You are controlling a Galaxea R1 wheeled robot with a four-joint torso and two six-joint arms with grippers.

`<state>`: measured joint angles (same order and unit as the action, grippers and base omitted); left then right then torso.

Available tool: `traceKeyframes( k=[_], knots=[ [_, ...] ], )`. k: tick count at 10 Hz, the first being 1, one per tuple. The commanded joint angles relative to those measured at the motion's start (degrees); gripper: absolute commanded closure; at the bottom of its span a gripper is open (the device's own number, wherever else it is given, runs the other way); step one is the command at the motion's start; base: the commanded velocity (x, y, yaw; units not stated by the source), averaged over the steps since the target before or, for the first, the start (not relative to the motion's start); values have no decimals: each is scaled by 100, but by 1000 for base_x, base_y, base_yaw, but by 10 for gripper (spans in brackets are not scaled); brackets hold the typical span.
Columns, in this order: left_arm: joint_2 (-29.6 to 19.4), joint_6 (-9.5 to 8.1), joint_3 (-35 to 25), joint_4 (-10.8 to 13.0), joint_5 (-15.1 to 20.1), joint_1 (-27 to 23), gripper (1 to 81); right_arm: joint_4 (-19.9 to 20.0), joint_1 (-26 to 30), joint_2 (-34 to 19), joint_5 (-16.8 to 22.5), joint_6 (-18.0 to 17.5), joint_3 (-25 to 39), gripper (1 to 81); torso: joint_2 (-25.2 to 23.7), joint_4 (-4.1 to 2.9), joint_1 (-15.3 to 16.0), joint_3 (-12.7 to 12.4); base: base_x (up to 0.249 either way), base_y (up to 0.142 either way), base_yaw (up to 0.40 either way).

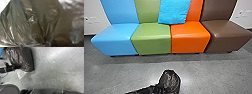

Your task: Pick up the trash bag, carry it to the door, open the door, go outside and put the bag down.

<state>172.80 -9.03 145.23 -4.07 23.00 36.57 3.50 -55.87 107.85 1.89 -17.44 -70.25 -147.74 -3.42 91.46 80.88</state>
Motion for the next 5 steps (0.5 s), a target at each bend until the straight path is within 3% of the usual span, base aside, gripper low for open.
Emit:
traceKeyframes(
  k=[1, 5],
  knots=[
    [-44, -2, -56, -6, 345, -576, 811, 54, 308, -340, 277, -5, 171, 10, 0, 0, 0, 0, 0, 0, 0],
    [-184, -2, -56, 73, 362, -418, 811, 54, 308, -331, 286, -5, 153, 10, 0, 0, 0, 0, 0, 0, 0]
  ],
)
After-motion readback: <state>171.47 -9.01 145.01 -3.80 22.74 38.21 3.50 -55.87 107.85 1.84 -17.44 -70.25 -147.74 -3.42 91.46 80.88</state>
